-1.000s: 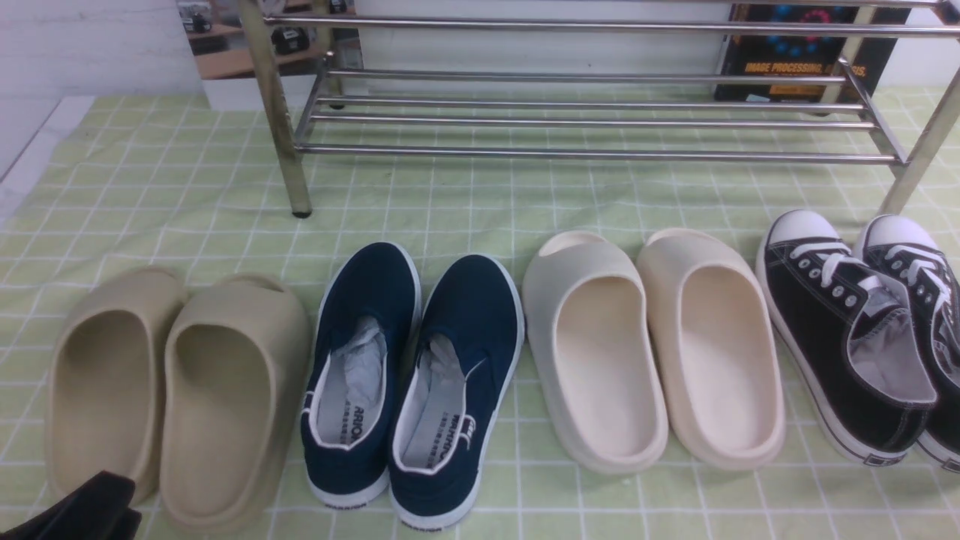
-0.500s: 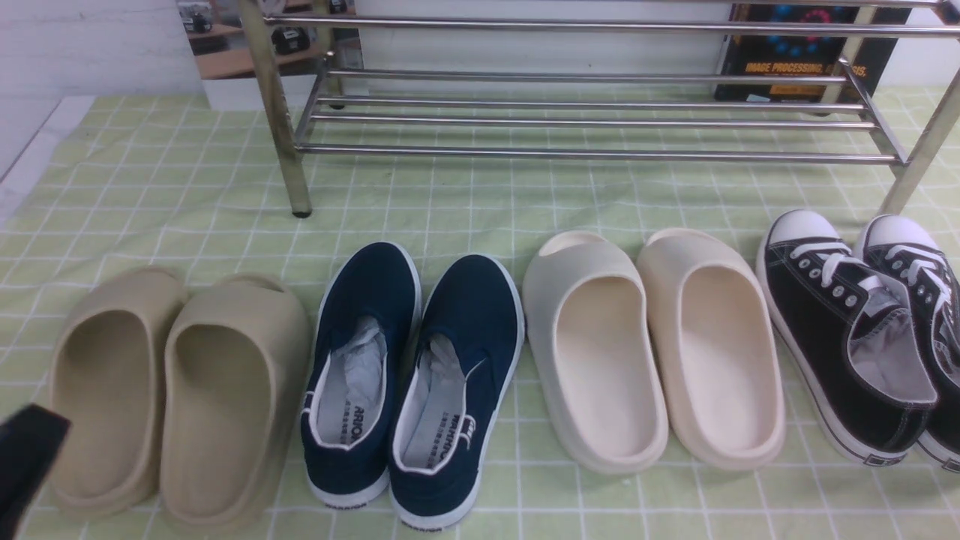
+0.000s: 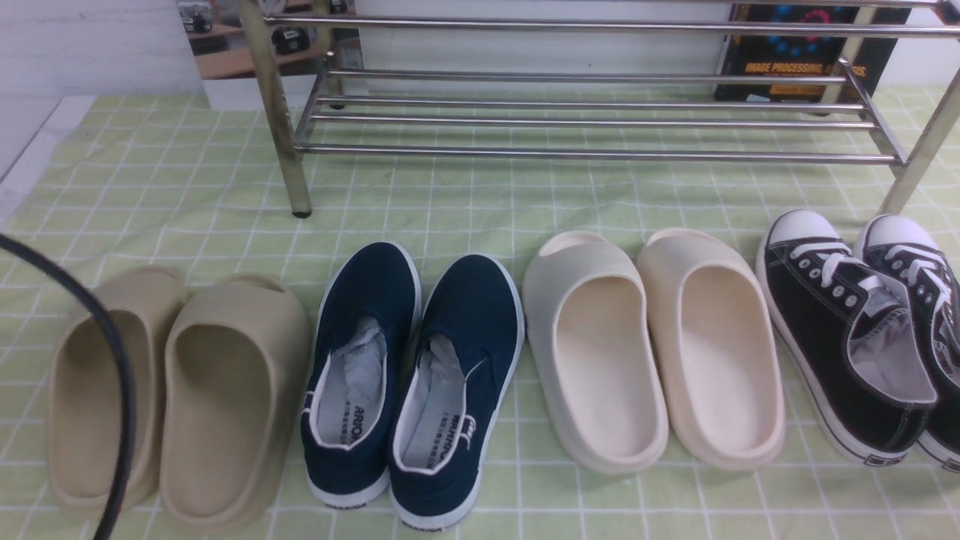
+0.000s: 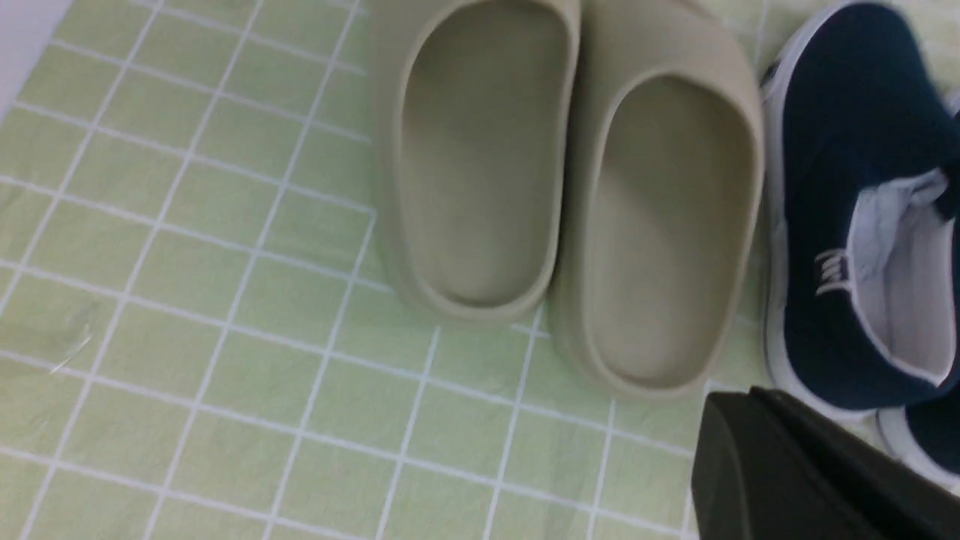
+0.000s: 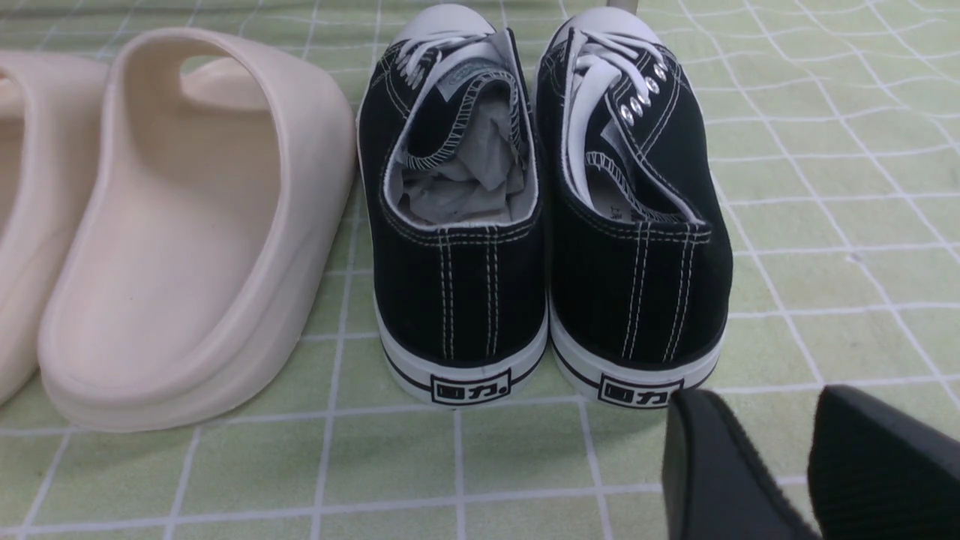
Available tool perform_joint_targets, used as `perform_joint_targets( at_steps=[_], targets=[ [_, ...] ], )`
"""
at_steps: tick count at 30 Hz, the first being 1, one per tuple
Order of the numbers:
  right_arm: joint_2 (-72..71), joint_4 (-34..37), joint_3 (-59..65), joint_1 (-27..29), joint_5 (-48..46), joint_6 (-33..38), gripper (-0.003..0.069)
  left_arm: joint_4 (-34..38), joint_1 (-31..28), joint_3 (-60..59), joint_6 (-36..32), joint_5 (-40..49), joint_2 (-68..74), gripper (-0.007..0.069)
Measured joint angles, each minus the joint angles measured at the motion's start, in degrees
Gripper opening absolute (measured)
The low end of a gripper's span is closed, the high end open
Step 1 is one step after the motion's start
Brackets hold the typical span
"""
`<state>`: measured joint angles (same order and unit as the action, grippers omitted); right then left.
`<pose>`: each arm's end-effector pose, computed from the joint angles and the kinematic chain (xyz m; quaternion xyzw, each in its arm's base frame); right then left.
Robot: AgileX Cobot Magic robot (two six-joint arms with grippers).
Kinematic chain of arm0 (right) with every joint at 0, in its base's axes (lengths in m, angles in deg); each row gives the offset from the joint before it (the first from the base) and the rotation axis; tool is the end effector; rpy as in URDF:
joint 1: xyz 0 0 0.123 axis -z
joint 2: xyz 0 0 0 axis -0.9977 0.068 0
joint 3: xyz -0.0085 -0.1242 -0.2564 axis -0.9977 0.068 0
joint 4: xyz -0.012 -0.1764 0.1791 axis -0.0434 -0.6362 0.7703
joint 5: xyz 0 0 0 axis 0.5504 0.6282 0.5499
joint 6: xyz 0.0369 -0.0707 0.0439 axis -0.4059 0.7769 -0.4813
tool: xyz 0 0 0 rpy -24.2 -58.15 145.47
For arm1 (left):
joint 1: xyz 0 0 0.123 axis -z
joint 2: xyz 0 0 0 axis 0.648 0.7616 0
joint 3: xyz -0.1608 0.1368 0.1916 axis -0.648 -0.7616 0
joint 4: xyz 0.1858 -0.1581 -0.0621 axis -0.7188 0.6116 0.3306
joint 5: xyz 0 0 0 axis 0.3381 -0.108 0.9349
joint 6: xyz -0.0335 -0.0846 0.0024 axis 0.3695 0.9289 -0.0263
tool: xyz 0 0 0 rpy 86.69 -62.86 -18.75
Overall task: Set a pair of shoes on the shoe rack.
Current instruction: Use the left arm to grab the shoe closest to it
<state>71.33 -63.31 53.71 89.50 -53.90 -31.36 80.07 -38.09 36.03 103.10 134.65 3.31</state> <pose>0.0521 -0.0053 0.1738 0.0544 0.8031 -0.0101 0.5933 0.0996 -0.0011 0.3381 -0.1371 0.9243 -0.0496 0.3527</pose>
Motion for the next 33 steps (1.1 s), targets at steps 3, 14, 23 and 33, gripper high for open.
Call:
perform_joint_targets(
  at_steps=[3,14,23,33],
  targets=[
    [0.00,0.00,0.00,0.00,0.00,0.00,0.0239,-0.10,3.39,2.50,-0.15,2.42,4.72,-0.0013],
    [0.00,0.00,0.00,0.00,0.00,0.00,0.0239,0.39,14.54,14.42,-4.01,6.91,31.18,-0.0013],
    [0.00,0.00,0.00,0.00,0.00,0.00,0.0239,2.54,20.12,19.03,-1.61,0.13,45.65,0.0164],
    [0.00,0.00,0.00,0.00,0.00,0.00,0.0239,5.49,20.22,19.09,0.77,-6.11,57.07,0.0434]
  ],
)
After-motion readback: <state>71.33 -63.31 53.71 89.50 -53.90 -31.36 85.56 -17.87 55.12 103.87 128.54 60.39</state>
